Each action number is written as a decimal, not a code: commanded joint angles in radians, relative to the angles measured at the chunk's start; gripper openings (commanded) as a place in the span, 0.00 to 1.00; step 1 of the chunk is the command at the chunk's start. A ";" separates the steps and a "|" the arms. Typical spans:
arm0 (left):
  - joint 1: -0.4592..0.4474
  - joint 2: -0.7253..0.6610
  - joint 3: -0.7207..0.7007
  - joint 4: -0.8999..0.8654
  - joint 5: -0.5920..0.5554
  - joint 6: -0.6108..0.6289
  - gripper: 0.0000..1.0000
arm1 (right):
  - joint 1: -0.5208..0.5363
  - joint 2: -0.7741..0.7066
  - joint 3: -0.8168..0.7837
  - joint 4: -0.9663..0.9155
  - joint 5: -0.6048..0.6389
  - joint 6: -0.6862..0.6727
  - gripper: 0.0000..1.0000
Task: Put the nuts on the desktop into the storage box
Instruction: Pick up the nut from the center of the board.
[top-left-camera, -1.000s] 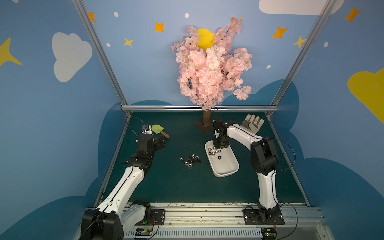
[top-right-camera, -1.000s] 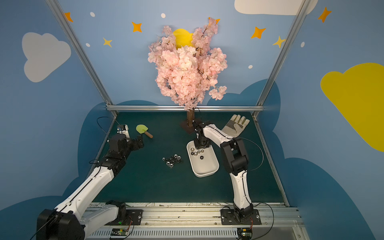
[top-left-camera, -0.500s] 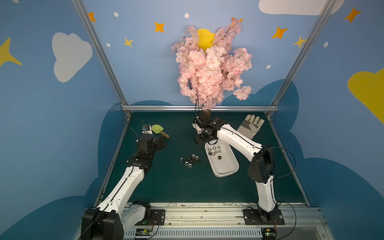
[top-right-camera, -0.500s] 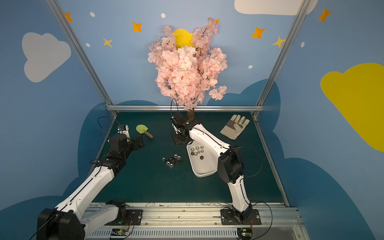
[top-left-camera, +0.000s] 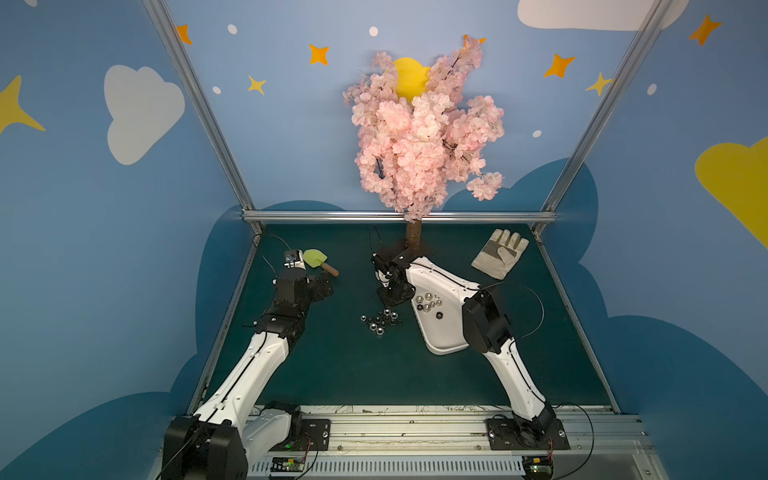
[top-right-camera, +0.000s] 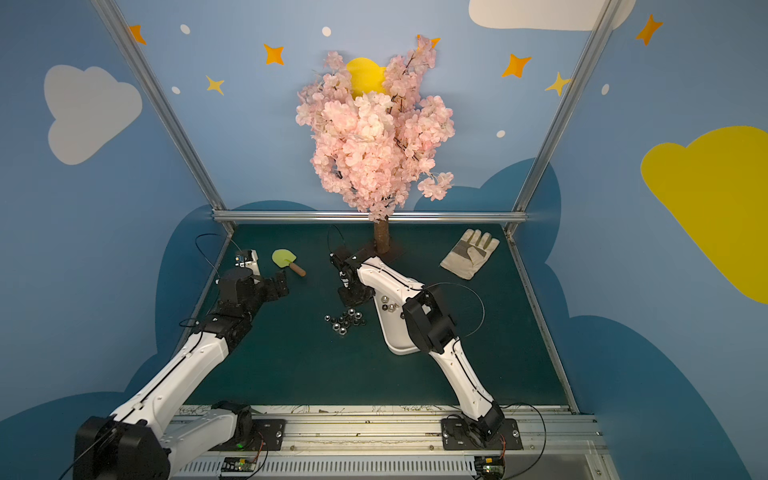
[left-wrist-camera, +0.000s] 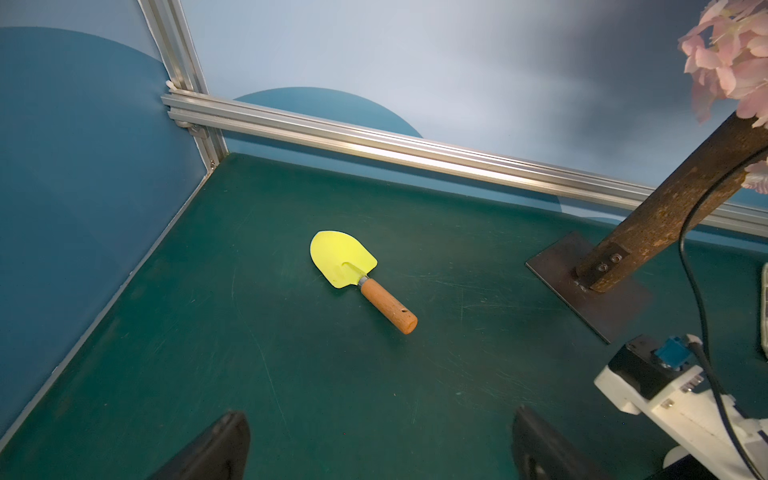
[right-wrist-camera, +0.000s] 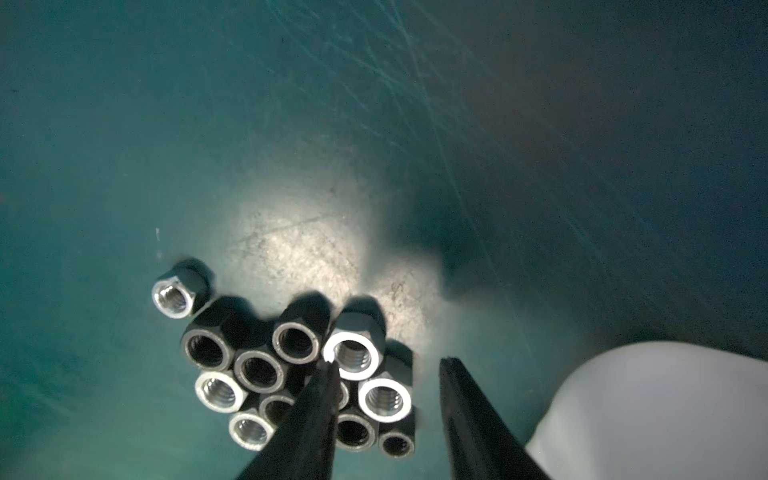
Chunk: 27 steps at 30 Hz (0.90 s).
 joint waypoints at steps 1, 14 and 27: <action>-0.003 0.014 0.031 0.001 0.022 -0.008 1.00 | 0.007 0.017 0.031 -0.035 -0.026 0.019 0.44; 0.005 0.091 0.082 0.069 0.661 0.033 1.00 | 0.019 0.089 0.092 -0.053 -0.043 0.035 0.43; 0.040 0.137 0.141 0.045 0.932 0.008 1.00 | 0.036 0.069 -0.011 -0.048 -0.003 0.032 0.39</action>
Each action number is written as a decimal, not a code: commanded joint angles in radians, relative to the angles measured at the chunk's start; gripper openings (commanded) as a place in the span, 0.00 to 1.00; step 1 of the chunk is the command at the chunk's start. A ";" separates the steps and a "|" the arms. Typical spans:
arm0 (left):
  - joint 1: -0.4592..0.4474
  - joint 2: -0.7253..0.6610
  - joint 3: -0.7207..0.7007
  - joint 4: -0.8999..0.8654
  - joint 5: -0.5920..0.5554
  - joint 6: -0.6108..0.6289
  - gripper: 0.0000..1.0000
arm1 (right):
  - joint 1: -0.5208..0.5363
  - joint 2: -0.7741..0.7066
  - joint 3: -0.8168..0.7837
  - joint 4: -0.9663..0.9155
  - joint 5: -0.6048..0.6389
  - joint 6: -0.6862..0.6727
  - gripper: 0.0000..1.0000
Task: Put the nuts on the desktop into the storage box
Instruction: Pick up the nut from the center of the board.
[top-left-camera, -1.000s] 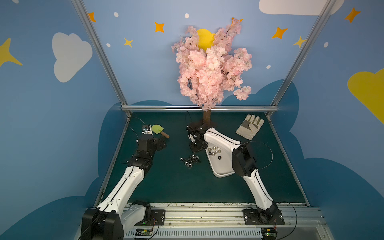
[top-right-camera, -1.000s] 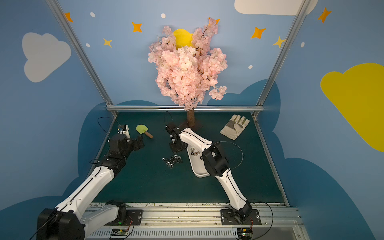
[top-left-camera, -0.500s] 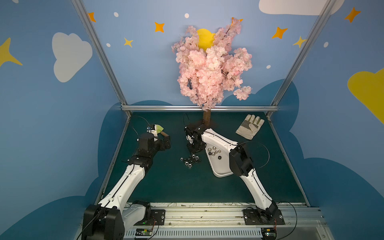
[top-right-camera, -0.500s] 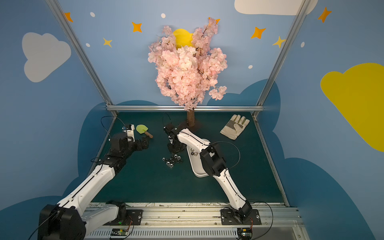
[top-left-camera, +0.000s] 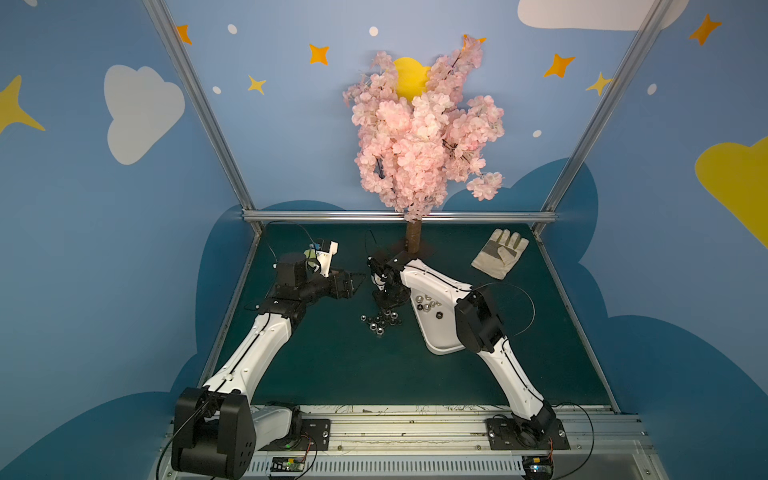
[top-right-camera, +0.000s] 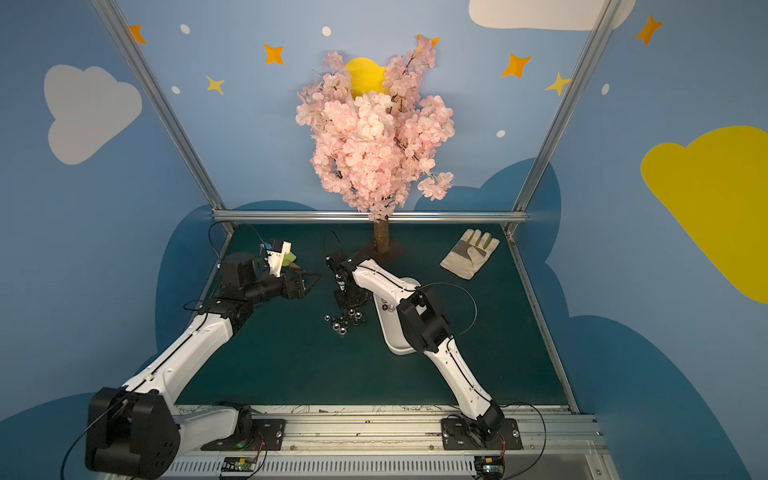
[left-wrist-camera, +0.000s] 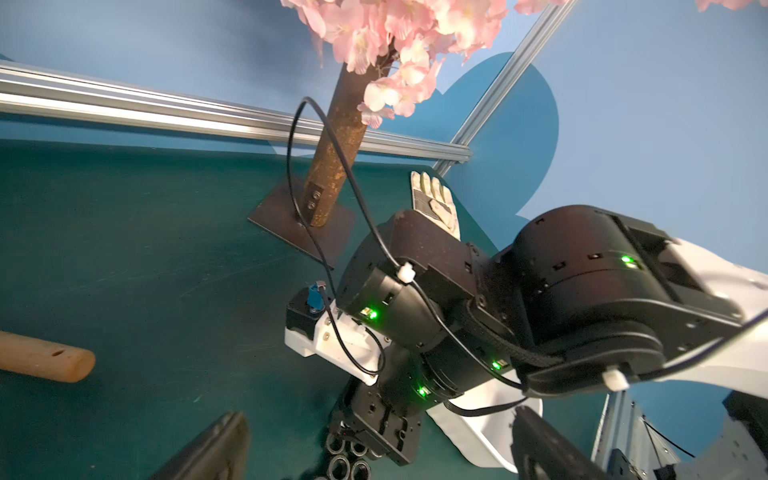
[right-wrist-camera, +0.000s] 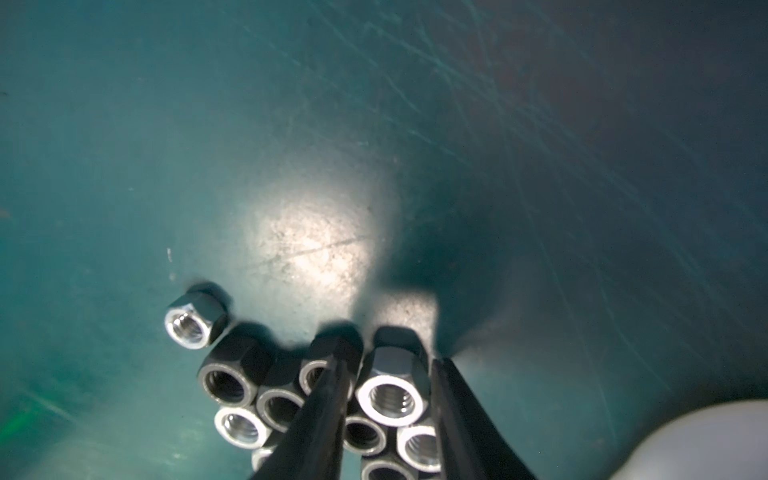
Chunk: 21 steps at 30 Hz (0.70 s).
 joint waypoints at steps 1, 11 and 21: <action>0.003 -0.001 0.023 -0.002 0.054 0.003 1.00 | 0.021 -0.001 -0.070 -0.044 0.037 0.005 0.38; 0.004 -0.018 0.018 -0.010 0.010 0.013 1.00 | 0.016 -0.075 -0.223 0.003 0.060 -0.001 0.38; 0.001 -0.025 0.018 -0.020 -0.009 0.021 1.00 | -0.008 -0.119 -0.288 0.030 0.071 -0.019 0.38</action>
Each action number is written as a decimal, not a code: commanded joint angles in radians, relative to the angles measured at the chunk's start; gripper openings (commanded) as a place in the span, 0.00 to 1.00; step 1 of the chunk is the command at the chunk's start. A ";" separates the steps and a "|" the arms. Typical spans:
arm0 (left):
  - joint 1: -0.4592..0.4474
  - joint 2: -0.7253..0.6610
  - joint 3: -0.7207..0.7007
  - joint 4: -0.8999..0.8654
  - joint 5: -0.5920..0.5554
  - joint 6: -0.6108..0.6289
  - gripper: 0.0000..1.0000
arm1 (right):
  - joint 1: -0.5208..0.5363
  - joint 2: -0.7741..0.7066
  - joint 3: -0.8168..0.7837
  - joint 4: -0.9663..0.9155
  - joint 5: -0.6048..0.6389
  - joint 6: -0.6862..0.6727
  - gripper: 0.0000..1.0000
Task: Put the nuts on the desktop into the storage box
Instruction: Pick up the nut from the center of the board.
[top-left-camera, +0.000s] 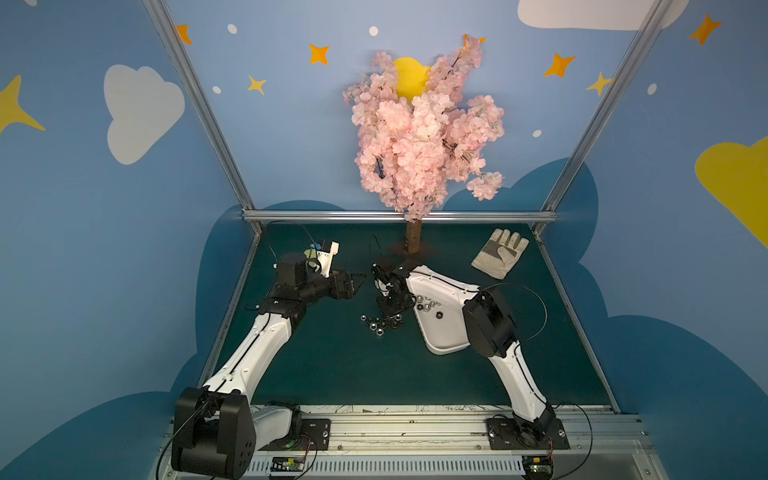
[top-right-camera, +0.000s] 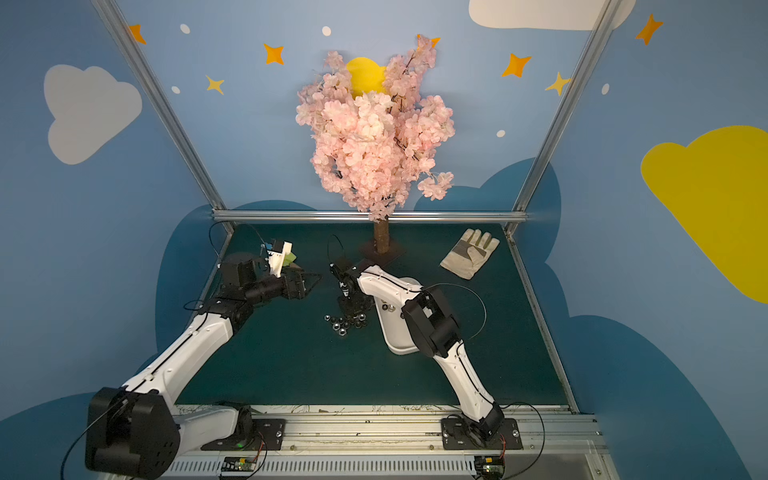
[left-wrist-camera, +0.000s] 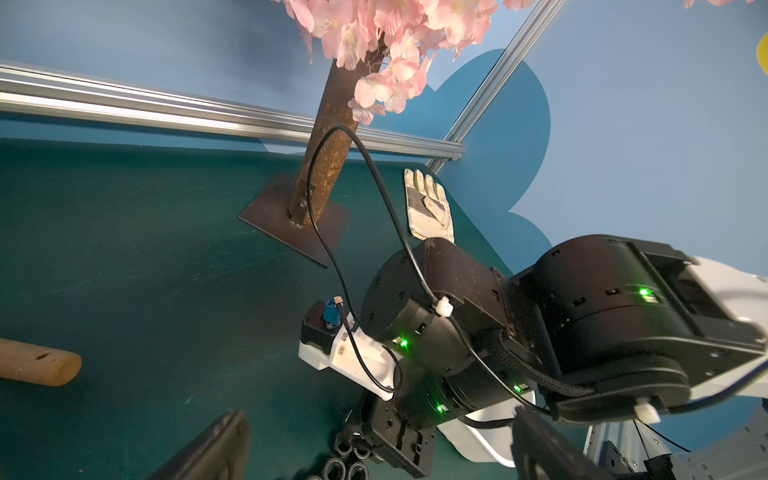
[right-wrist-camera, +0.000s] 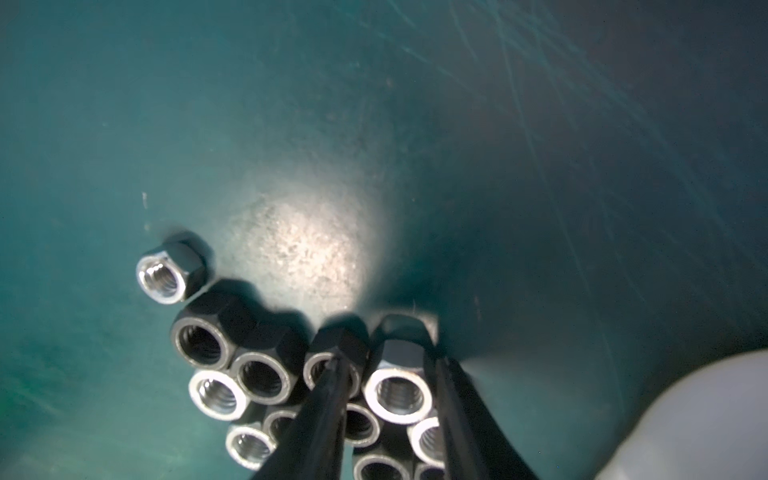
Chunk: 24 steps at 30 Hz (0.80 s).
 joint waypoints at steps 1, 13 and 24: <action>0.001 -0.025 0.018 -0.020 -0.009 0.019 1.00 | -0.016 0.014 -0.038 -0.099 0.050 -0.017 0.38; -0.001 -0.032 0.020 -0.032 -0.036 0.026 1.00 | -0.015 0.036 0.091 -0.117 0.053 -0.051 0.41; -0.005 -0.040 0.020 -0.047 -0.064 0.040 1.00 | -0.024 0.103 0.217 -0.156 0.050 -0.061 0.42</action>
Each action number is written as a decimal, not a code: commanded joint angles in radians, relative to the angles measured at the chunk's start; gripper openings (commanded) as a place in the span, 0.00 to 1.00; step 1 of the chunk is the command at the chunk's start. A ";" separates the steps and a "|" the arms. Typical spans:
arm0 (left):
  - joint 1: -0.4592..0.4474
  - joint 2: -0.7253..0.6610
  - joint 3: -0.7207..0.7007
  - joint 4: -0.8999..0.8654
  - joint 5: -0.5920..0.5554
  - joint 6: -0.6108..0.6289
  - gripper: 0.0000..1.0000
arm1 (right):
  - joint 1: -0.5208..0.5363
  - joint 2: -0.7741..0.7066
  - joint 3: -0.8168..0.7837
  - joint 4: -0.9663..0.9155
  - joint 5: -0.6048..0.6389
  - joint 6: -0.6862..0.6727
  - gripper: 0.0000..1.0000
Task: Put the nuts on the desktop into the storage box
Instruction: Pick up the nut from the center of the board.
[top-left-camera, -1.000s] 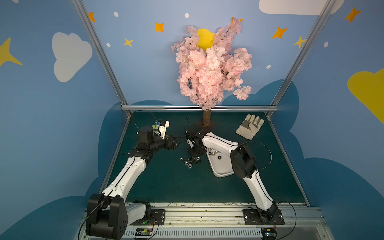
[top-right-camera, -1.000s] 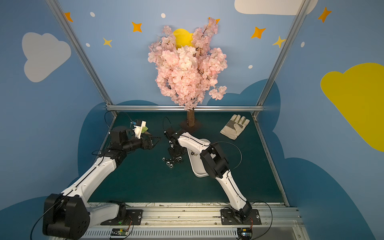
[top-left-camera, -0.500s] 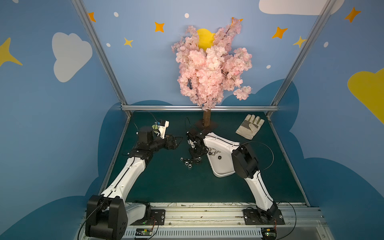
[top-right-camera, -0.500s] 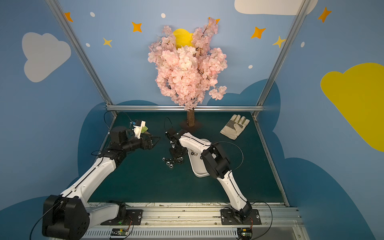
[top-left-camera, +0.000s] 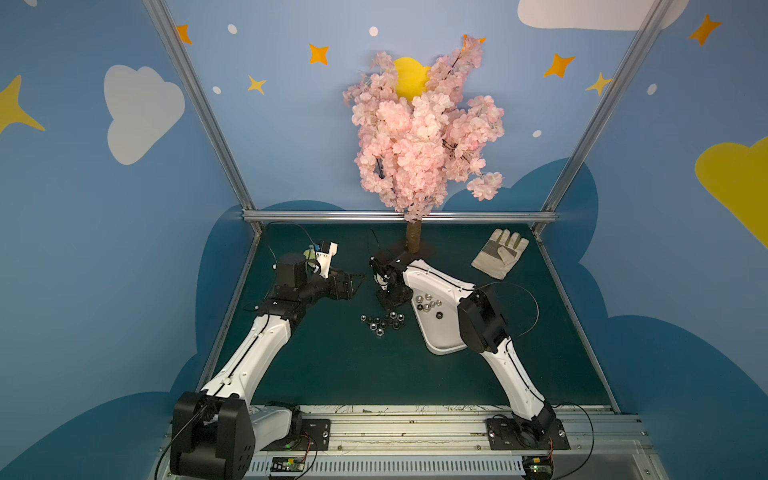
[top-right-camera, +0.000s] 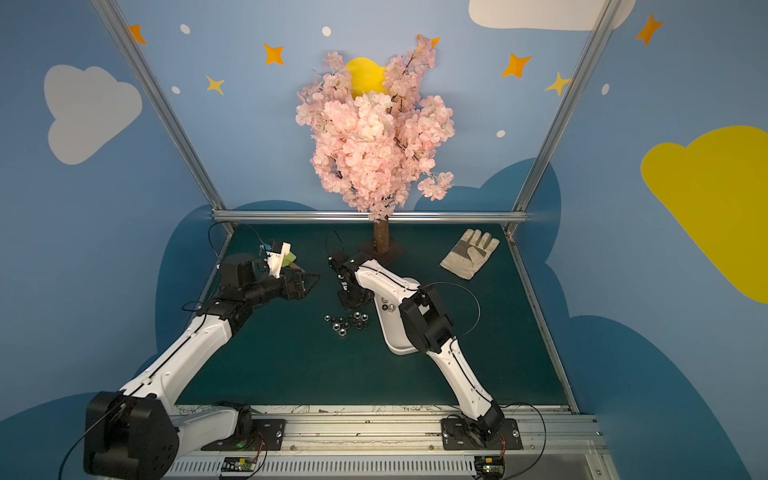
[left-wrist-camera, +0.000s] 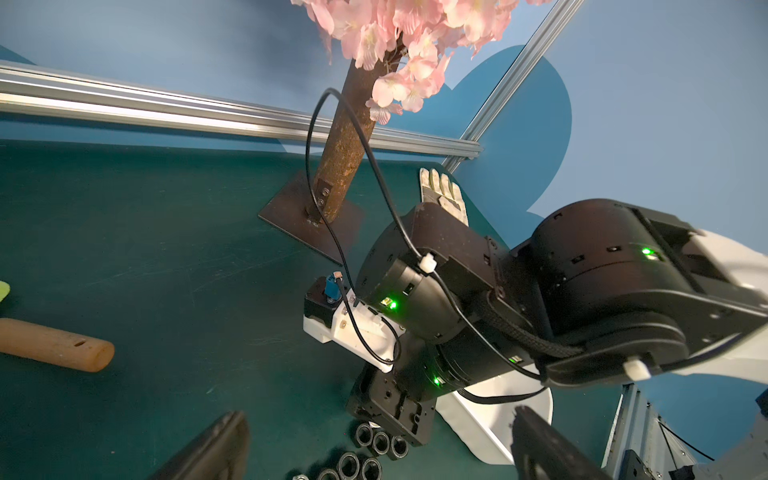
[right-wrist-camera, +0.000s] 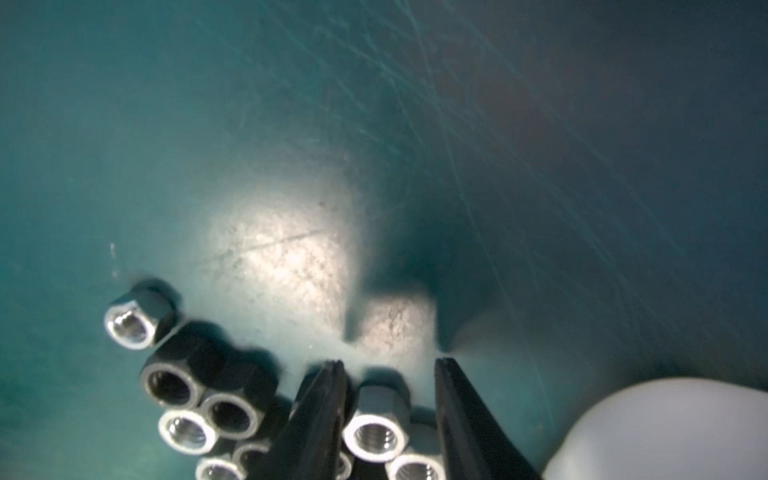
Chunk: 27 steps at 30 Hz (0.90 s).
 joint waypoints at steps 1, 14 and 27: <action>-0.003 -0.022 0.020 -0.014 -0.014 0.020 1.00 | -0.006 -0.003 0.007 -0.050 0.001 -0.007 0.42; -0.003 -0.029 0.020 -0.010 -0.029 0.017 1.00 | 0.010 -0.072 -0.182 -0.008 0.010 0.032 0.41; -0.003 -0.033 0.019 -0.010 -0.042 0.019 1.00 | 0.045 -0.167 -0.321 0.004 0.029 0.067 0.43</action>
